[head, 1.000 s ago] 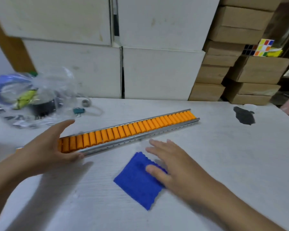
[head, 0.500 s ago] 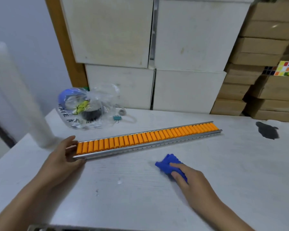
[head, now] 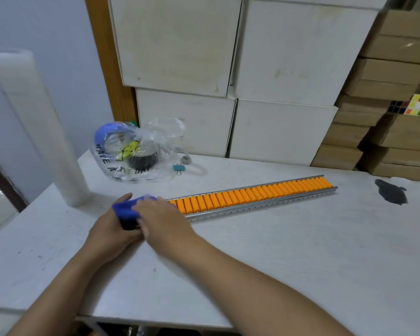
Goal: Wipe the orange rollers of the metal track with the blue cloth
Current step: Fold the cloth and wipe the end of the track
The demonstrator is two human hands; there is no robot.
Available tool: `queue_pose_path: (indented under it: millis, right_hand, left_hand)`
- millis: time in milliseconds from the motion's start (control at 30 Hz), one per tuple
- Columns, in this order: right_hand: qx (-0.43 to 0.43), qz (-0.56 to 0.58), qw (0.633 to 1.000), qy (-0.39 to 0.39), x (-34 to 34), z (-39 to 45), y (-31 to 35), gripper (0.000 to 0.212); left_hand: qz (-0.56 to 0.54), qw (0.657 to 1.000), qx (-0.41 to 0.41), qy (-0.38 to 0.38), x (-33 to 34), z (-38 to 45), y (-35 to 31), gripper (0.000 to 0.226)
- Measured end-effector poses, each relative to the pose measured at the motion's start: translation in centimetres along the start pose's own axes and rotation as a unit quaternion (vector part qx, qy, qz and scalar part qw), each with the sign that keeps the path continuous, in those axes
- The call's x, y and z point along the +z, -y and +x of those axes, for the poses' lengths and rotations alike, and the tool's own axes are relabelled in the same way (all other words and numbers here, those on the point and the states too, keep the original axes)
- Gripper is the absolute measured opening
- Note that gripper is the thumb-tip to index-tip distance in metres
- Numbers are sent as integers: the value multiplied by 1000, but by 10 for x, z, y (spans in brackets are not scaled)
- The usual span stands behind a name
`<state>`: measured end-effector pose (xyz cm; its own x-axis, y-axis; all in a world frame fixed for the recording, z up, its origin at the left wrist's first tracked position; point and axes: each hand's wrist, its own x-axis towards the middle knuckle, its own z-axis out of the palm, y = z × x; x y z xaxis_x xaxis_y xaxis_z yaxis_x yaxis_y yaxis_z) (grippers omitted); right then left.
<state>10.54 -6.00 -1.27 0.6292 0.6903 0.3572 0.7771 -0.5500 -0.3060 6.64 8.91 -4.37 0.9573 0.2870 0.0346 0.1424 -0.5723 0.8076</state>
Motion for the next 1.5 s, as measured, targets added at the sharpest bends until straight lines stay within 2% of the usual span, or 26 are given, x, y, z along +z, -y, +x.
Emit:
queue_pose_path:
  millis: [67, 300, 467, 600, 733, 900, 967, 1033, 1133, 1200, 1300, 1400, 1500]
  right_hand:
    - [-18, -40, 999, 32, 10, -4, -4, 25]
    - [92, -10, 996, 10, -25, -38, -62, 36]
    - [165, -37, 985, -15, -58, -74, -129, 39]
    - [251, -14, 966, -53, -83, -101, -183, 40]
    - [377, -21, 917, -132, -108, -125, -237, 40]
    - [510, -127, 831, -181, -144, -140, -292, 33]
    - [576, -106, 779, -222, -161, -134, -300, 35]
    - [584, -77, 758, -280, -168, -121, -292, 34]
    - [479, 38, 799, -361, -148, -88, -236, 31]
    - [406, 94, 835, -358, -124, -69, -192, 32]
    - [325, 139, 867, -352, -98, -51, -143, 29]
    - [306, 166, 880, -324, -87, -48, -132, 27]
    - [343, 96, 887, -293, -89, -70, -161, 31]
  left_hand:
    - [-13, 1000, -8, -4, -1, -2, -2, 86]
    - [17, 1000, -3, 1, 3, -3, -5, 101]
    - [32, 999, 20, -2, 2, -6, -8, 79]
    - [26, 1000, 18, -2, 1, -6, -9, 81]
    - [24, 999, 24, -3, 2, -5, -8, 81]
    - [39, 999, 25, -10, 2, -7, -8, 80]
    - [45, 999, 23, -14, 3, -8, -8, 80]
    - [58, 998, 24, -20, 4, -7, -8, 77]
    - [70, 997, 21, -32, 6, -7, -8, 78]
    - [73, 997, 17, -36, 6, -7, -8, 81]
    - [76, 996, 14, -36, 5, -9, -8, 81]
    - [75, 996, 15, -38, 5, -9, -9, 80]
    - [76, 996, 18, -38, 5, -9, -10, 79]
